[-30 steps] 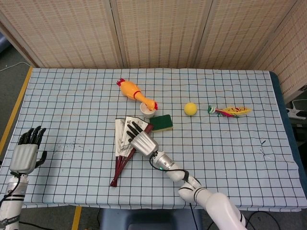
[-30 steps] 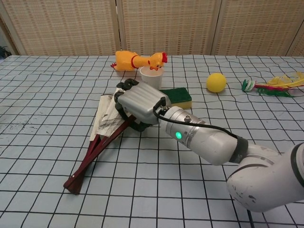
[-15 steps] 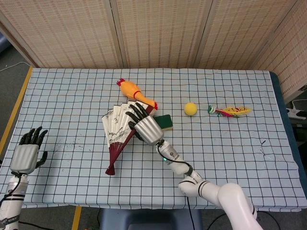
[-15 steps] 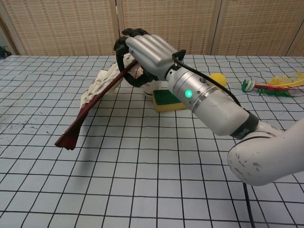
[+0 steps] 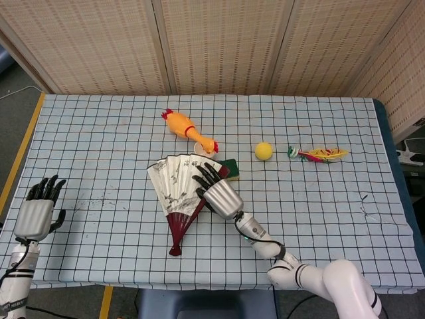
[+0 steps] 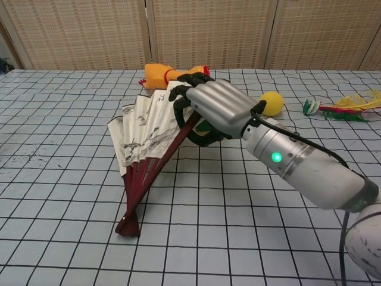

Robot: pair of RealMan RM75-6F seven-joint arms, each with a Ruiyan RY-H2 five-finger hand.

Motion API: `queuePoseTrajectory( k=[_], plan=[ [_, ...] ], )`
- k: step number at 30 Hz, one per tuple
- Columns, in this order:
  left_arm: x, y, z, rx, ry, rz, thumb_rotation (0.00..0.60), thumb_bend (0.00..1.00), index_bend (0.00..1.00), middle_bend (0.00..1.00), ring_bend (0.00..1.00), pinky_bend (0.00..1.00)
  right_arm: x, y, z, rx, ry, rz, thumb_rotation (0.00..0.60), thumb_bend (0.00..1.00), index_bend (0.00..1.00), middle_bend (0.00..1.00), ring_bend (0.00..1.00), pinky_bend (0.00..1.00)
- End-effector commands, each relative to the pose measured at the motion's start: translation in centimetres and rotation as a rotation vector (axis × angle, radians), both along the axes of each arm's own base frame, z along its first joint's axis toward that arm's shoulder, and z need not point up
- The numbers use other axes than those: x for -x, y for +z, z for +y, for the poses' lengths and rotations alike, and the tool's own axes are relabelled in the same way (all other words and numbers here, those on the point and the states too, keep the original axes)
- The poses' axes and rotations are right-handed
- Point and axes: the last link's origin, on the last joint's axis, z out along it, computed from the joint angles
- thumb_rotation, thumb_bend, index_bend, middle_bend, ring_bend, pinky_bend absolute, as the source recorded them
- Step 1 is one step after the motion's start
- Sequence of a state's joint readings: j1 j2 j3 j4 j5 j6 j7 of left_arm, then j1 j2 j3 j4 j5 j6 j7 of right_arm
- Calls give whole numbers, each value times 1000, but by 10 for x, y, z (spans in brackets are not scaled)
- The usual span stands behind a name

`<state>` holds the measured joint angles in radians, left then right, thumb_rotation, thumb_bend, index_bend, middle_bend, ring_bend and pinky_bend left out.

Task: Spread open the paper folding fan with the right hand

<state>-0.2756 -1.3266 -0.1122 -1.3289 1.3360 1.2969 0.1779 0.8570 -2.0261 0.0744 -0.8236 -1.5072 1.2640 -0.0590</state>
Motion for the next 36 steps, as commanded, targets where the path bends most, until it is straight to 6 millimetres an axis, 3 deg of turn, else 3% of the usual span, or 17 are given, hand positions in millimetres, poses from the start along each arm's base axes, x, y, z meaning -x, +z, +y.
queuePoseTrajectory(
  k=[1,4,14,22,32,34,36],
  plan=[
    [0,0,0,-1,-1,-2,600,451,95,0,4,135,18,-8,16,-7,10,4,600,600,711,193,0,0],
    [1,0,0,-2,2,0,600,451,95,0,4,135,23,-11,24,22,48,9,600,600,711,193,0,0],
    [2,-2,1,10,10,2,600,450,95,0,4,135,-14,-38,14,12,113,51,600,600,706,193,0,0],
    [3,-1,0,8,9,-4,600,450,95,0,4,135,-23,-60,12,-42,92,121,600,600,698,193,0,0],
    [4,0,0,10,9,-6,600,450,95,0,4,136,-34,-64,0,-83,43,118,600,600,677,193,0,0],
    [5,0,0,13,13,-6,600,449,95,0,4,136,-31,-64,-3,-75,45,146,600,600,607,192,0,0],
    [4,0,0,15,13,-6,600,450,95,0,4,136,-23,-66,-7,-75,38,194,600,599,411,174,0,0]
  ],
)
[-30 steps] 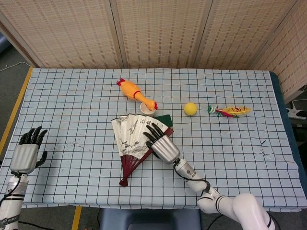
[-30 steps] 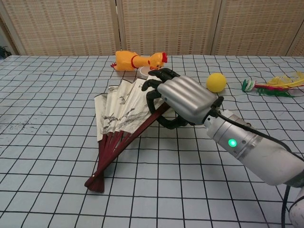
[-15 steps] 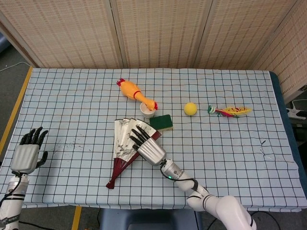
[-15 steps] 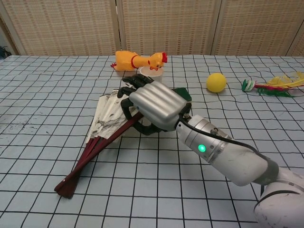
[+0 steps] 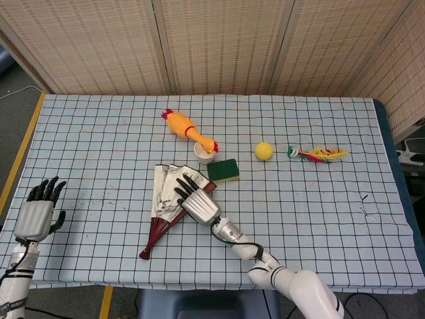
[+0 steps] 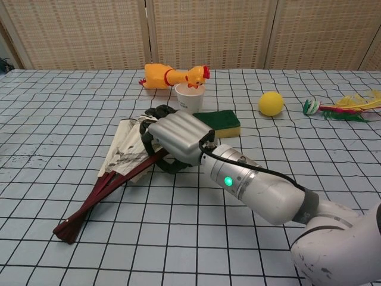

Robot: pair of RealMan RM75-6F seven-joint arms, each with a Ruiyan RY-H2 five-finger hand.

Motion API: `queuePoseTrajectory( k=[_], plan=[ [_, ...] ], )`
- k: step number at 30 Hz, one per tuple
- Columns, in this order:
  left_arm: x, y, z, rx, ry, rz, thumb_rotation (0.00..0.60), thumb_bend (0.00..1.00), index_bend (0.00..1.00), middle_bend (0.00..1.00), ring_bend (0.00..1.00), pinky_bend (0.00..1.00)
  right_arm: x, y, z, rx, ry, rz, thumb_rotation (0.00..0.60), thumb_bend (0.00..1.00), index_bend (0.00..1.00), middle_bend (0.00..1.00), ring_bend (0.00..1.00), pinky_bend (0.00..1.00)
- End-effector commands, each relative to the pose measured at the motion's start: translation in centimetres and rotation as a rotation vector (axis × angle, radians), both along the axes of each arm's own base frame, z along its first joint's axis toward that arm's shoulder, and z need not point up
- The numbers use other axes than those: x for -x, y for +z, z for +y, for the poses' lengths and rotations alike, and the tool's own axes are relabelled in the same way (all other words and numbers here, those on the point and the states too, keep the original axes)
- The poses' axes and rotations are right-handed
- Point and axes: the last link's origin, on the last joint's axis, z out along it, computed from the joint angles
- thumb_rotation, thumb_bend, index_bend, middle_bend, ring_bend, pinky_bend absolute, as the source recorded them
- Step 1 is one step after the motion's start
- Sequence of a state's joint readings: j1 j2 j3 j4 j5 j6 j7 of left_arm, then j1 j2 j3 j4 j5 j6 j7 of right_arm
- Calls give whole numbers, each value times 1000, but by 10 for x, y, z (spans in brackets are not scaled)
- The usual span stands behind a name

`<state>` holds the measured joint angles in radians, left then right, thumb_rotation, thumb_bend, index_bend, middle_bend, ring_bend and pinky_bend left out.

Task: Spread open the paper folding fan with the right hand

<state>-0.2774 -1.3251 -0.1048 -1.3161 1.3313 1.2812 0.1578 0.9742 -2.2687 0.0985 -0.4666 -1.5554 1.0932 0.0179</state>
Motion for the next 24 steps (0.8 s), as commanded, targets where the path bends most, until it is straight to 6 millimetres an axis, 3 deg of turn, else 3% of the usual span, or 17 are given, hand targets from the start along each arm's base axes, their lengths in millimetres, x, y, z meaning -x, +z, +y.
queuePoseTrajectory(
  k=[1,3,5,15,20,24],
  plan=[
    [0,0,0,0,-2,0,600,451,95,0,4,136,12,-1,-7,3,-8,75,600,593,309,152,0,0],
    [-2,0,0,-1,-7,-1,600,451,95,0,4,136,23,0,-10,-8,-23,105,600,534,77,87,0,0],
    [-2,0,0,-1,-7,-2,600,450,95,0,4,136,32,5,-10,-20,-30,95,600,497,11,69,0,0],
    [-1,-1,0,-3,0,6,600,450,96,0,5,136,61,32,-11,-45,-35,65,600,450,0,28,0,0],
    [1,-1,2,-2,8,8,600,450,95,0,4,136,70,54,-9,-32,-17,98,600,268,0,0,0,0],
    [0,-4,3,8,4,10,600,450,96,0,4,136,73,60,-6,-50,-39,130,600,169,0,0,0,0]
  ],
)
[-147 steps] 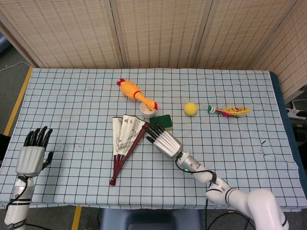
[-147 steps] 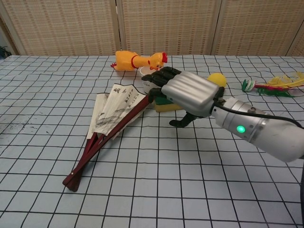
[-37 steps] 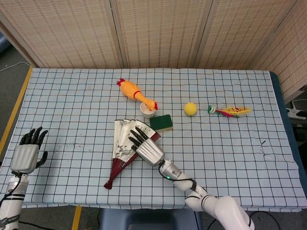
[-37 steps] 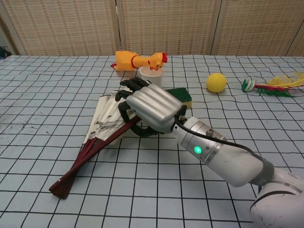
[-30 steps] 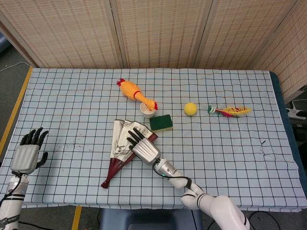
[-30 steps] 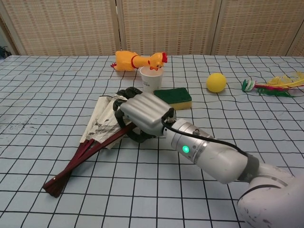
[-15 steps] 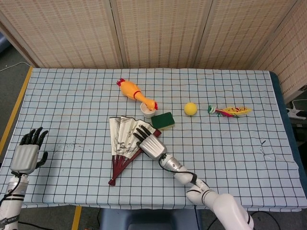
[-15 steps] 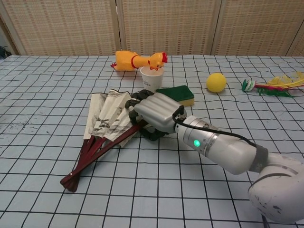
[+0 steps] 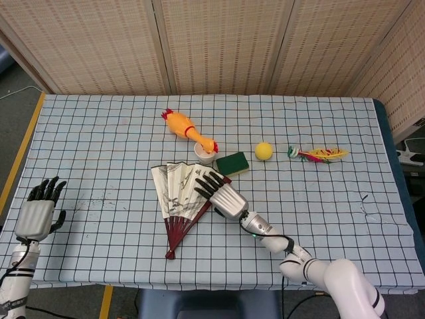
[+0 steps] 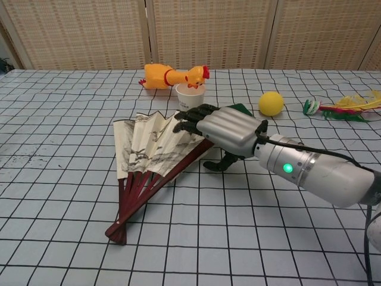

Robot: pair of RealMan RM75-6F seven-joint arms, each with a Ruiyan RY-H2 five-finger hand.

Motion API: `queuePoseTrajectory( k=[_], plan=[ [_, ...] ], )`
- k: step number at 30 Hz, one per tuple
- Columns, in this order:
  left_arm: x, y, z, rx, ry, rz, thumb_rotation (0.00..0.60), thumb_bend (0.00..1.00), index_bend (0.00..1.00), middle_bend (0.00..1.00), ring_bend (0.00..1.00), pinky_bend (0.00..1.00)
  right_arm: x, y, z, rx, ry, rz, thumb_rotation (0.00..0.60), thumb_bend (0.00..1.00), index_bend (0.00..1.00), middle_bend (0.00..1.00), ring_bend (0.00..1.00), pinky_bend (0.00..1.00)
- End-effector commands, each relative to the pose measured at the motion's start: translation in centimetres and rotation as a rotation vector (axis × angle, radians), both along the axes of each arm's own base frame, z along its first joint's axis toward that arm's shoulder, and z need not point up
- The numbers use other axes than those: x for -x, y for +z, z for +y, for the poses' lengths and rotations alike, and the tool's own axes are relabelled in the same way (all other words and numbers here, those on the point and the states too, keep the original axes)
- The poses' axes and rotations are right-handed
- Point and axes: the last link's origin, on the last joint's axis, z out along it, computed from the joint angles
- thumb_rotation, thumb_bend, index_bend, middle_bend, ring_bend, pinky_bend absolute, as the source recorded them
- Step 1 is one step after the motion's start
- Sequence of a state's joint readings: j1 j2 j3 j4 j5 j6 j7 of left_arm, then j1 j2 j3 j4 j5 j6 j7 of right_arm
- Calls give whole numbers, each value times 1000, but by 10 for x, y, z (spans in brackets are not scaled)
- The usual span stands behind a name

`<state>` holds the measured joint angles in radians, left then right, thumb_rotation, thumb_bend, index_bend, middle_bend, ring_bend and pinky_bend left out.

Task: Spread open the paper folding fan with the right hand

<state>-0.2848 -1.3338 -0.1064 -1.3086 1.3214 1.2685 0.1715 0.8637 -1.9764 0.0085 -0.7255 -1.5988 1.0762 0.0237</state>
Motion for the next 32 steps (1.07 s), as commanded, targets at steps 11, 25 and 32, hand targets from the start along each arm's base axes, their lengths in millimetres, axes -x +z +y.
queuePoseTrajectory(
  k=[11,25,32],
  plan=[
    [-7,5,-4,-21,-35,-14,600,450,58,0,4,136,47,76,41,103,-66,-70,600,139,0,0,0,0],
    [-27,7,-23,-103,-226,17,600,448,0,0,0,99,148,173,103,358,-409,7,600,144,0,0,0,0],
    [-24,6,-26,-74,-193,25,600,448,0,0,0,98,144,175,108,339,-398,-12,600,144,0,0,0,0]
  ],
)
